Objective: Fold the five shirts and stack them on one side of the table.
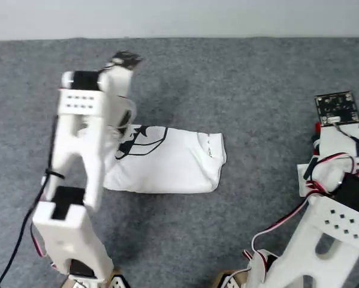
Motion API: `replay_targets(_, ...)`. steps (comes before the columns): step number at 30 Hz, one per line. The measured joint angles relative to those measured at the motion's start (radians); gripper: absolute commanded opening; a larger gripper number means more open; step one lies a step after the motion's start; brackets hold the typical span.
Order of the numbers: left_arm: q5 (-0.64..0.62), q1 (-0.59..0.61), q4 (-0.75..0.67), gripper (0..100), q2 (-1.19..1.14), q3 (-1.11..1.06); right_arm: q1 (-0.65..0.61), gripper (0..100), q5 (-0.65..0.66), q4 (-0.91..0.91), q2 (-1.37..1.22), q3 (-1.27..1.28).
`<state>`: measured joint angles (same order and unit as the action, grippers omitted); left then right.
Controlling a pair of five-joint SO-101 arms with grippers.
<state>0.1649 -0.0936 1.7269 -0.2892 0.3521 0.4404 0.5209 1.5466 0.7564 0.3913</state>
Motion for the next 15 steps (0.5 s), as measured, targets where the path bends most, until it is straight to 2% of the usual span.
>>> replay_targets(10, -0.032, -0.308, 0.000, 1, 0.049, -0.006, 0.000, 1.2, 0.000, 0.000, 0.000, 0.000)
replay_targets(15, -0.087, -0.387, -0.080, 1, 0.049, -0.006, 0.000, 1.2, 0.000, 0.000, 0.000, 0.000)
